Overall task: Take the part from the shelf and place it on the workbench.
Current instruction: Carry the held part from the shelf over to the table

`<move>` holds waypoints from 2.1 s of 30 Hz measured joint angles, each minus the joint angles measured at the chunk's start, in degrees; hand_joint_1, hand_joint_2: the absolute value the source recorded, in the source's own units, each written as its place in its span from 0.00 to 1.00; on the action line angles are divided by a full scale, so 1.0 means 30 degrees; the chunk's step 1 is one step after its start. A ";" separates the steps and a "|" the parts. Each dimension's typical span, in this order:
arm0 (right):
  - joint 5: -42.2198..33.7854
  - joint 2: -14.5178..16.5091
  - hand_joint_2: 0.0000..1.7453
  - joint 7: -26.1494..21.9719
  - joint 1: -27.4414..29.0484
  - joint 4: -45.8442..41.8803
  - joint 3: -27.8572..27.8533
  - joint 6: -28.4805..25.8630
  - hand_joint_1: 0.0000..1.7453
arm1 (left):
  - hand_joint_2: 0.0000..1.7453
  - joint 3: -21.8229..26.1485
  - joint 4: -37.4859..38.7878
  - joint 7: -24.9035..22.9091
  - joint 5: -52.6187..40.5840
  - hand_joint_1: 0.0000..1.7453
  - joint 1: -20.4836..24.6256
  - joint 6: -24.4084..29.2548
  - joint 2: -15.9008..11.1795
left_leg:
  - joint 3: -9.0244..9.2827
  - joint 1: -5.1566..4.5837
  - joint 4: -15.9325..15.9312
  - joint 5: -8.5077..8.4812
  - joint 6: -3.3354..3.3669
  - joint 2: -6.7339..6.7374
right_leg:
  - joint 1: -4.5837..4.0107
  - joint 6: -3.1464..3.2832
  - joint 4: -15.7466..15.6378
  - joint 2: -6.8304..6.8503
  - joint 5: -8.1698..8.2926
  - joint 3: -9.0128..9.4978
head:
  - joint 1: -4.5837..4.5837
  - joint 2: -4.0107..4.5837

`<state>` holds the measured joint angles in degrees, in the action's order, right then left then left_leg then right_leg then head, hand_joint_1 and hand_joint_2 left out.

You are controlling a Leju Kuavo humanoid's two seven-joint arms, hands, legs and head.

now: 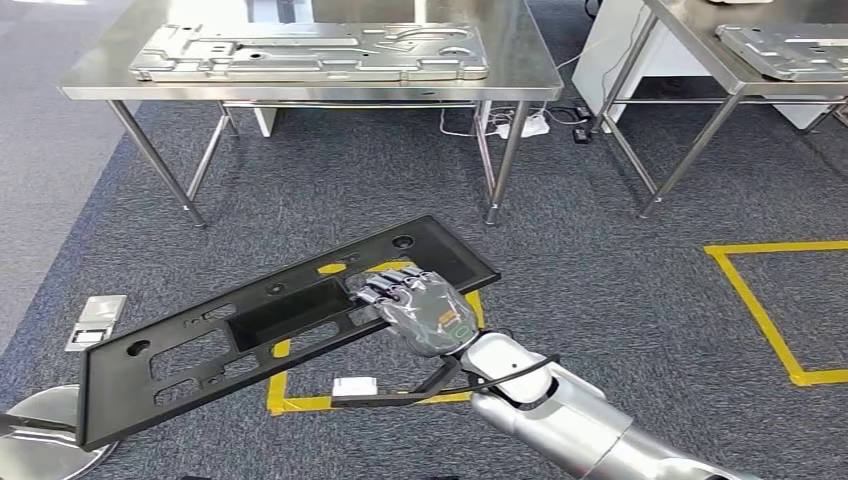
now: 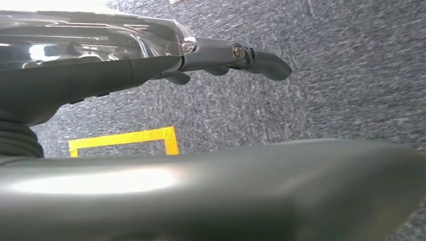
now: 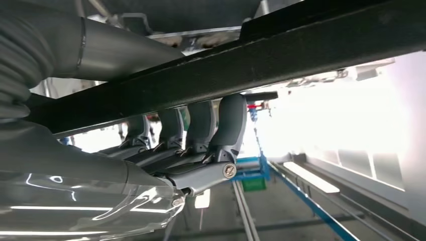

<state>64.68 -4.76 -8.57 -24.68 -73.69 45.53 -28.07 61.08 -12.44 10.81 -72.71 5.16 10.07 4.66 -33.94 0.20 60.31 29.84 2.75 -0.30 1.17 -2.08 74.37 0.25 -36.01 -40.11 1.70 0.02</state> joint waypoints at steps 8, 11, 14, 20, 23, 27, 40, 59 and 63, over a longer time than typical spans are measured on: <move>-0.2375 0.0042 1.00 -0.0560 -0.0153 -0.0612 -0.0705 0.1575 1.00 | 1.00 0.0004 0.0022 -0.0011 0.0013 0.00 0.0015 -0.0113 0.0042 | 0.0412 -0.0079 0.0062 0.0571 -0.0550 -0.0058 | -0.0302 0.0764 -0.4917 -0.0089 0.2137 0.1972 | 0.0044 0.0000; -0.2332 0.0084 1.00 -0.0459 -0.0242 -0.0849 -0.0825 0.1713 1.00 | 1.00 0.0004 0.0022 -0.0018 0.0013 0.00 0.0030 -0.0113 0.0029 | -0.0644 0.0025 0.2198 0.1555 -0.0924 -0.0046 | -0.0118 0.0948 -0.5075 -0.0019 0.2005 0.2294 | 0.0073 0.0002; -0.2355 0.0095 1.00 -0.0250 -0.0203 -0.0900 -0.0902 0.2000 1.00 | 1.00 0.0015 0.0022 -0.0049 0.0013 0.00 -0.0063 -0.0108 0.0022 | -0.2462 0.0230 0.4894 0.1994 -0.1211 -0.0040 | -0.0064 0.0941 -0.5071 0.0002 0.1714 0.2611 | 0.0073 0.0002; -0.2450 0.0128 1.00 -0.0152 -0.0224 -0.1018 -0.0998 0.2147 1.00 | 1.00 0.0053 0.0033 -0.0051 0.0005 0.00 -0.0090 -0.0099 0.0013 | -0.0924 0.0218 0.0454 -0.0808 -0.1087 0.0010 | -0.0003 0.0422 -0.5101 -0.0039 0.0941 0.3477 | 0.0078 0.0001; -0.2474 0.0142 1.00 -0.0119 -0.0227 -0.1108 -0.1049 0.2146 1.00 | 1.00 0.0102 0.0036 -0.0073 0.0005 0.00 -0.0130 -0.0097 0.0004 | -0.0801 0.0138 0.0227 -0.0484 -0.0701 0.0000 | 0.0018 0.0082 -0.5318 -0.0039 0.0819 0.3591 | 0.0084 0.0000; -0.2461 0.0127 1.00 -0.0064 -0.0317 -0.1232 -0.1117 0.2128 1.00 | 1.00 0.0146 0.0036 -0.0065 0.0002 0.00 -0.0054 -0.0098 -0.0002 | -0.0337 0.0199 0.0030 -0.0224 -0.0274 0.0024 | 0.0013 -0.0082 -0.2202 -0.0050 -0.0593 0.2158 | 0.0045 0.0002; -0.2162 -0.0035 1.00 0.0080 -0.0273 -0.1323 -0.1399 0.2121 1.00 | 1.00 0.0166 0.0058 -0.0040 -0.0011 0.00 0.0025 -0.0113 0.0044 | 0.0894 0.0026 0.0351 0.1282 -0.0832 -0.0026 | -0.0214 0.0857 -0.4983 -0.0110 0.2121 0.2049 | 0.0089 0.0002; -0.1889 -0.0430 1.00 0.0160 -0.0210 -0.1676 -0.1557 0.2034 1.00 | 1.00 0.0173 0.0058 -0.0058 -0.0051 0.00 -0.0089 -0.0146 0.0005 | -0.0211 0.0216 0.0067 -0.0050 -0.0197 0.0033 | -0.0005 -0.0084 -0.0333 -0.0128 -0.1126 0.0983 | 0.0135 0.0002; -0.1776 -0.0643 1.00 0.0223 -0.0059 -0.1680 -0.1568 0.2023 1.00 | 1.00 0.0180 0.0058 -0.0076 -0.0046 0.00 -0.0160 -0.0137 0.0002 | 0.0676 0.0186 0.0068 0.0598 -0.0306 -0.0033 | -0.0022 -0.0006 -0.1660 -0.0126 0.1292 0.0423 | 0.0135 0.0002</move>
<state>59.35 -6.69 -7.90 -24.86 -78.73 40.83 -22.00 61.62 -12.26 10.58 -72.85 4.68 9.66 4.66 -31.92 0.76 60.51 31.63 1.83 -0.40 1.11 -2.10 69.39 -0.13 -32.13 -38.84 2.11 0.02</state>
